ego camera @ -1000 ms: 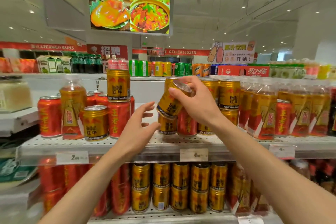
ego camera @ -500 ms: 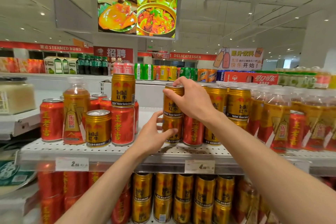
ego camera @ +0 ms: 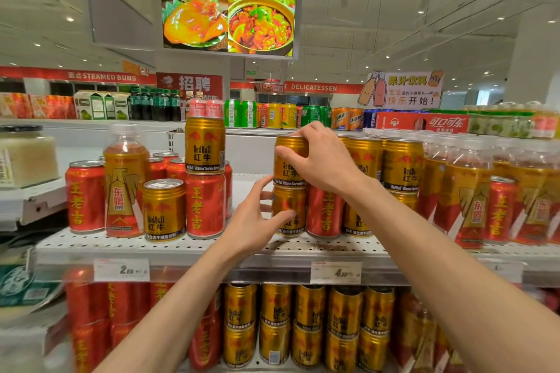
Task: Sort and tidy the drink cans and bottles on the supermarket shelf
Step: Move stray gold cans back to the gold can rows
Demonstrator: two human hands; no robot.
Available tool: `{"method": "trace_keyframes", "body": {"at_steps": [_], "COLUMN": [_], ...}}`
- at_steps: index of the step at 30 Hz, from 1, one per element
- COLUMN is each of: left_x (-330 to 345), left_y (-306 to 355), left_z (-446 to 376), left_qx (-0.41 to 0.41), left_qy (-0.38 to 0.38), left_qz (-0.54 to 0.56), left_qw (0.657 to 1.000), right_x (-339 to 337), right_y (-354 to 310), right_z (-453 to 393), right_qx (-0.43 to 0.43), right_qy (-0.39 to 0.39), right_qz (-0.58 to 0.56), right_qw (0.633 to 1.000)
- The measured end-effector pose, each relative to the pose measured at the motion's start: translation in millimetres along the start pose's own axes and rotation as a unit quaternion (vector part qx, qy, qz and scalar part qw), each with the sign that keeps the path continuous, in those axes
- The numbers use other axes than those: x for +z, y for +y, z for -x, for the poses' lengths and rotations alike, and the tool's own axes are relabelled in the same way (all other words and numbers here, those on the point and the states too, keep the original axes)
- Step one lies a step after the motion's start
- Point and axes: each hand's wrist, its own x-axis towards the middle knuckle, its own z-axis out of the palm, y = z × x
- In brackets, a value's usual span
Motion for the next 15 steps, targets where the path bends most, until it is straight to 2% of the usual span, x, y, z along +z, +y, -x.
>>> {"method": "trace_keyframes", "body": {"at_steps": [3,10,15], "left_x": [0.9,1.4,1.6], "left_y": [0.8,3.4,1.7], "left_z": [1.5,2.8,3.7], "left_qx": [0.005,0.002,0.007], "left_qy": [0.007,0.006,0.014], "left_qz": [-0.007,-0.018,-0.030], "left_qw": [1.000,1.000,0.999], "right_x": [-5.1,-2.3,1.8], "right_y": [4.1,2.8,4.4], "right_z": [3.5,3.0,9.9], "right_qx": [-0.006,-0.008,-0.013], "right_qy": [-0.021,-0.008,0.002], "right_qz": [-0.016,0.016,-0.006], "right_qw": [1.000,1.000,1.000]}}
